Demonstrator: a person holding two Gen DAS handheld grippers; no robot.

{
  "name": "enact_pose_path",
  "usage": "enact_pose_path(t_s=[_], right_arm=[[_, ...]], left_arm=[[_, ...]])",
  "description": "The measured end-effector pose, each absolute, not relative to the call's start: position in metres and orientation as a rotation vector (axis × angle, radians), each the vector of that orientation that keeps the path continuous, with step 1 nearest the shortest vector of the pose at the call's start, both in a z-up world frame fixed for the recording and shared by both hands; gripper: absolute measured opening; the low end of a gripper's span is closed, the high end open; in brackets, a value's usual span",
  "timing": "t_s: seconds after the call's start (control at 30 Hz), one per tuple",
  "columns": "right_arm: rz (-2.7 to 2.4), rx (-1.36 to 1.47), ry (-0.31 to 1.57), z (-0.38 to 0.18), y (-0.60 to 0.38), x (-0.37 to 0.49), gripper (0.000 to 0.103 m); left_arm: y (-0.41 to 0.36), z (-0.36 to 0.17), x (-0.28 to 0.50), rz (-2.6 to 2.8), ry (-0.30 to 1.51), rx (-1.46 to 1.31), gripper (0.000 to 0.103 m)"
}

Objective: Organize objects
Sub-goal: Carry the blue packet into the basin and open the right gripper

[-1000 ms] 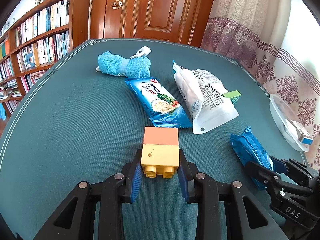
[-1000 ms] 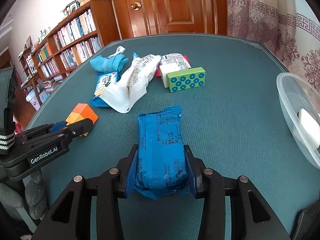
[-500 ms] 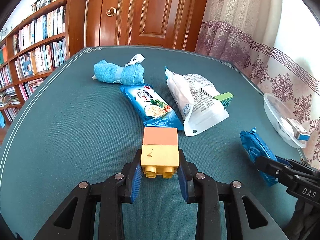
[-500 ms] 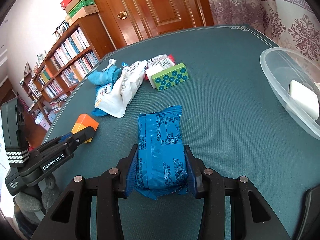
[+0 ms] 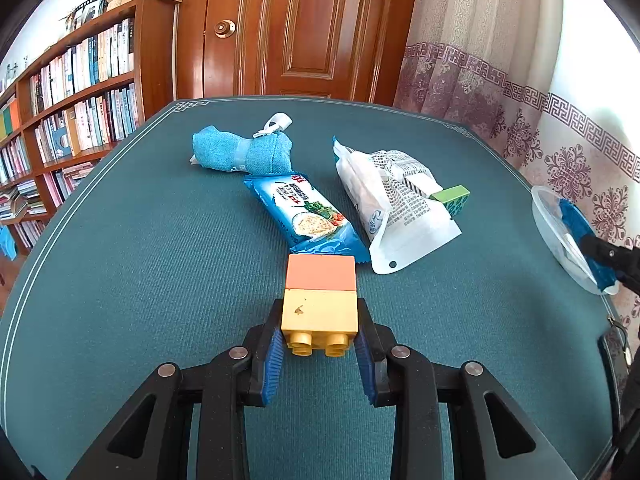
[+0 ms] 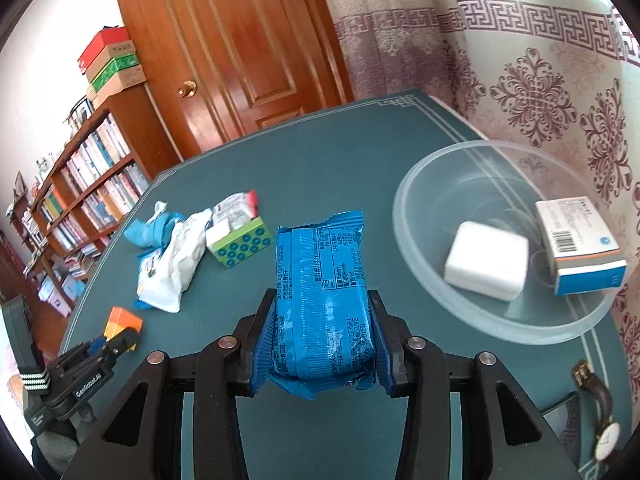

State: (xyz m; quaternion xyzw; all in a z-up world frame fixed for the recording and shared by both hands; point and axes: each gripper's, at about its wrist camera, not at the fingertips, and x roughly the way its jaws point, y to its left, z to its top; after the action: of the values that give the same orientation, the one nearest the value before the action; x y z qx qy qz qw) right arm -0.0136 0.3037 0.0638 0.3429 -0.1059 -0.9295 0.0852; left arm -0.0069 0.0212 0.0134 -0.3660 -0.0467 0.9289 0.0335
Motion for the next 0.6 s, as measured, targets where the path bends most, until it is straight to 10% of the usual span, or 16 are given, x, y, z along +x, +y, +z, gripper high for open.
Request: enact_pose_path(t_s=[0.6], right_arm=[[-3.103,1.018,-0.326,0.065,0.390,-0.056,0.044]], left_arm=[[0.022,0.012,-0.009,2.865,-0.109,-1.152,0.033]])
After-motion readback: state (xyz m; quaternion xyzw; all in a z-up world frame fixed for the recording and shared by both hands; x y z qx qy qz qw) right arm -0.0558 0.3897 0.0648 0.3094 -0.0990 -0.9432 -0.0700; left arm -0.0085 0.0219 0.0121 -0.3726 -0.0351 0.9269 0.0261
